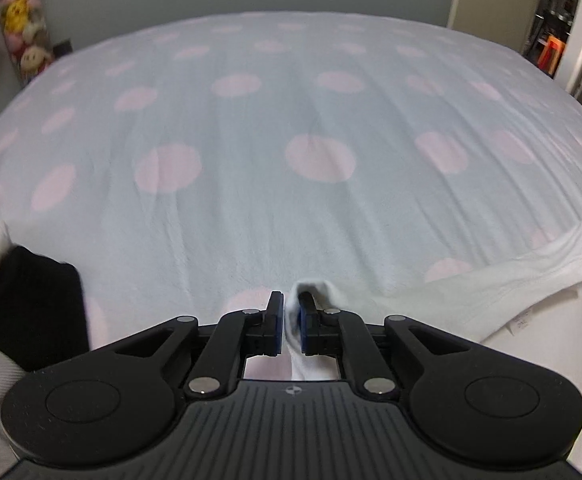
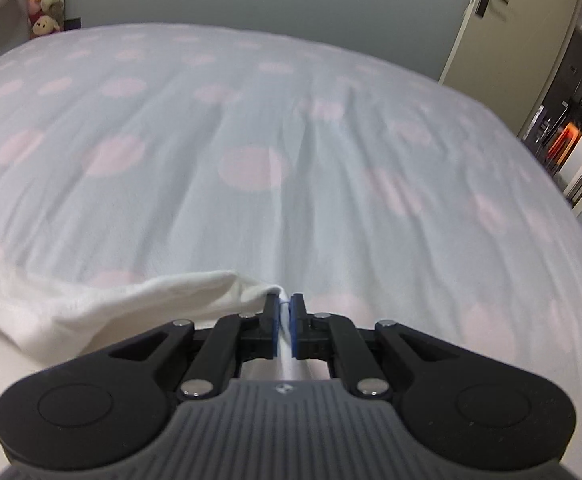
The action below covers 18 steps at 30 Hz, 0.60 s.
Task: Fold clothes
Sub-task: 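Lay the white shirt flat on the bed and open both grippers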
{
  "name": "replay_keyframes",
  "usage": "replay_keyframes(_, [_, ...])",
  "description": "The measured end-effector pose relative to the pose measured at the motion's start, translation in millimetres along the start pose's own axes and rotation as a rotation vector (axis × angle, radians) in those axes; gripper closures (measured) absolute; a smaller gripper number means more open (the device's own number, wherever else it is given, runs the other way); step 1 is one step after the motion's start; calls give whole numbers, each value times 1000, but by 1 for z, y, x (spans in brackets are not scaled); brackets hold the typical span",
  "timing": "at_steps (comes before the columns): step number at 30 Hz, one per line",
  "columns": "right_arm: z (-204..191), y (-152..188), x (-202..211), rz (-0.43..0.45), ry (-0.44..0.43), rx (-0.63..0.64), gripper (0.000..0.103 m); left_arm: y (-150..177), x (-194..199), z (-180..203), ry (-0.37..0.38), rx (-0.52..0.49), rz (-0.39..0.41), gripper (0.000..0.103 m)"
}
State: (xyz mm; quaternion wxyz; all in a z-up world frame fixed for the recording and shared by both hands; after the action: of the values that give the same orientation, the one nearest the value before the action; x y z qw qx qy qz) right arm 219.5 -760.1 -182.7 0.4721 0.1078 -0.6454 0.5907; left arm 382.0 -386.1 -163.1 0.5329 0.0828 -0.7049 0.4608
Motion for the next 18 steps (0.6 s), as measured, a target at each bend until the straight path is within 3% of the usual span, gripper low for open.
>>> replay_keyframes(5, [3,6,-24,-9,-30,6,94,0,-32,-5,-1,46,-10,89])
replay_keyframes(10, [6,-3,-34,-3,-20,-5,75,-14,-47,-5,-7,77,0,85])
replay_keyframes(16, [12,-6,-14,24,-23,-35,67,-15,-23,-6,-17,95,74,78])
replay_keyframes(18, [17,-3,-2,44,-25,-52,59,-10,-6,-9,-21,107,93,76])
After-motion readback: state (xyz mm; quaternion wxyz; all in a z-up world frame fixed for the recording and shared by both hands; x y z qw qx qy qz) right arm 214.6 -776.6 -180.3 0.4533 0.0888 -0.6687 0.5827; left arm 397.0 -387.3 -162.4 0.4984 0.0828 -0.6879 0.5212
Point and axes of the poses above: each gripper's, at about its wrist camera, not at the fingertips, and x roughly against the way its jaws point, z to its right, y to its underside, the point moved 1 cm from there along -x, roughly the way its jaws point, and after that the axes turned 3 degrees about -x, right-handed, at the moved point
